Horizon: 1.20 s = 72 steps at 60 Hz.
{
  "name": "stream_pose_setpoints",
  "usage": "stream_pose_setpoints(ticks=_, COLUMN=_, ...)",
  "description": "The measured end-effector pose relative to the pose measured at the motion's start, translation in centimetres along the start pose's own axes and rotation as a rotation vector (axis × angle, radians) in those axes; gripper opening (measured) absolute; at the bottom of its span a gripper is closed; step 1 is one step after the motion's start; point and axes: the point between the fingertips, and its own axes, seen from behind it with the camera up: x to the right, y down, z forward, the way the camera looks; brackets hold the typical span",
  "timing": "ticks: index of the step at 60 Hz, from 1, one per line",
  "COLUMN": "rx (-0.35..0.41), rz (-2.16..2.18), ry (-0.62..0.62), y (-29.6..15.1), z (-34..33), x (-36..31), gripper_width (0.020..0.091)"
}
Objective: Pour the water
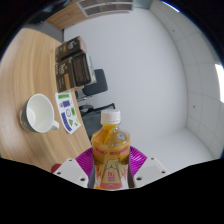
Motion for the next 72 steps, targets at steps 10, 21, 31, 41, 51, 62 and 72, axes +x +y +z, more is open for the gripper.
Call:
stream_pose_setpoints(ticks=10, rx=0.043, rz=0.62, ry=0.002, y=3.2, z=0.0, x=-1.9, gripper_width=0.0456)
stream_pose_setpoints(ticks=21, rx=0.015, rz=1.066, ry=-0.068, y=8.3, z=3.3, x=-6.8, gripper_width=0.0457)
stream_pose_setpoints(ticks=31, rx=0.023, rz=1.265, ry=-0.133, y=10.9, z=4.4, x=-11.0, gripper_width=0.0461)
stream_pose_setpoints(ticks=41, rx=0.06, rz=1.359, ry=-0.155, y=11.9, z=4.8, x=-11.8, gripper_width=0.0469)
stream_pose_setpoints(ticks=51, rx=0.068, rz=1.358, ry=-0.205, y=11.7, z=5.1, x=-12.0, gripper_width=0.0553)
stream_pose_setpoints(ticks=62, rx=0.035, rz=1.369, ry=-0.405, y=10.8, z=2.4, x=-13.0, gripper_width=0.0858)
stream_pose_setpoints(ticks=72, rx=0.019, rz=1.382, ry=-0.373, y=12.4, z=-3.1, x=-10.5, gripper_width=0.084)
